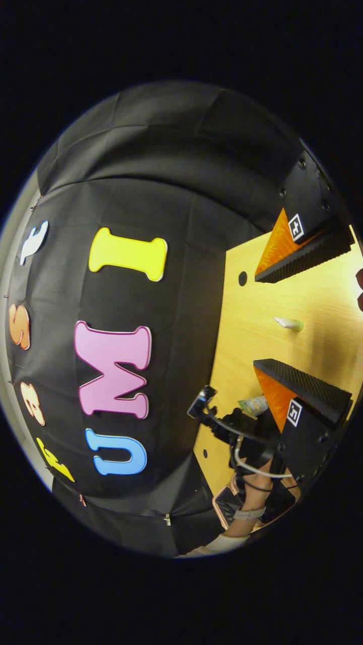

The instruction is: First open the suitcase, pack the skin care products into it, and then close the suitcase.

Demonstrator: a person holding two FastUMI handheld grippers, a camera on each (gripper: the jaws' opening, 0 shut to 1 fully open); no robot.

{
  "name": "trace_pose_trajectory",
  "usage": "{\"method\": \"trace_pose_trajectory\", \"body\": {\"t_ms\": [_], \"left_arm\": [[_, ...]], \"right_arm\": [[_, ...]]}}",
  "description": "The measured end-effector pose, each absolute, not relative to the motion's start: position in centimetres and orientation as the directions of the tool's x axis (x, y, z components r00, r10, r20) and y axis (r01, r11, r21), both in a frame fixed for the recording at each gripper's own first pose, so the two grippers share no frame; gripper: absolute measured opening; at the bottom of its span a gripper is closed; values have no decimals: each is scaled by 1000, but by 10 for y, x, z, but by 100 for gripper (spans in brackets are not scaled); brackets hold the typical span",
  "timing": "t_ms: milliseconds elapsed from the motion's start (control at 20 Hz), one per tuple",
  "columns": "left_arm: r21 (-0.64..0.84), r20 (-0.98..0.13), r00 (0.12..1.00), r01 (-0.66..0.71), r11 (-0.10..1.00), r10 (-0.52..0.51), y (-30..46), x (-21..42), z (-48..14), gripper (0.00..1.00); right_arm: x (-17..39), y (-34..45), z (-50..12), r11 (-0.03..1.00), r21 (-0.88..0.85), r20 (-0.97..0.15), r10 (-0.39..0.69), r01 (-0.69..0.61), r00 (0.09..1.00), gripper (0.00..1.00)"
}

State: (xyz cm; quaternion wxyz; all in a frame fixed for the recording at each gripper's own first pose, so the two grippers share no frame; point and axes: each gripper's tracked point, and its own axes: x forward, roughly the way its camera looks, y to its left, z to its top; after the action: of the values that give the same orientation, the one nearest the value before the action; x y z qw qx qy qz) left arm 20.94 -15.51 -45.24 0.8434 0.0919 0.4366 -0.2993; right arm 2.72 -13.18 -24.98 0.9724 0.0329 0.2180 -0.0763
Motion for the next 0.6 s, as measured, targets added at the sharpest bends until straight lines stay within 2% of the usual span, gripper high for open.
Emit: {"method": "trace_pose_trajectory", "body": {"t_ms": [100,250,400,450,600], "left_arm": [[-90,-789,457,575,813,-410,-153,208,-439,40],[-124,-765,467,570,812,-444,-151,193,-399,39],[-153,-747,479,552,820,-461,-140,180,-359,42],[-155,-742,488,542,826,-459,-135,176,-347,39],[-123,-747,514,516,848,-421,-101,157,-315,39]], "right_arm": [[34,-132,-293,987,25,-486,-125,156,865,96],[48,-135,-344,987,36,-546,-110,155,831,97],[61,-136,-388,984,85,-608,-72,155,791,97],[67,-133,-404,980,112,-628,-59,165,776,98],[76,-130,-446,966,167,-685,-30,196,728,97]]}}
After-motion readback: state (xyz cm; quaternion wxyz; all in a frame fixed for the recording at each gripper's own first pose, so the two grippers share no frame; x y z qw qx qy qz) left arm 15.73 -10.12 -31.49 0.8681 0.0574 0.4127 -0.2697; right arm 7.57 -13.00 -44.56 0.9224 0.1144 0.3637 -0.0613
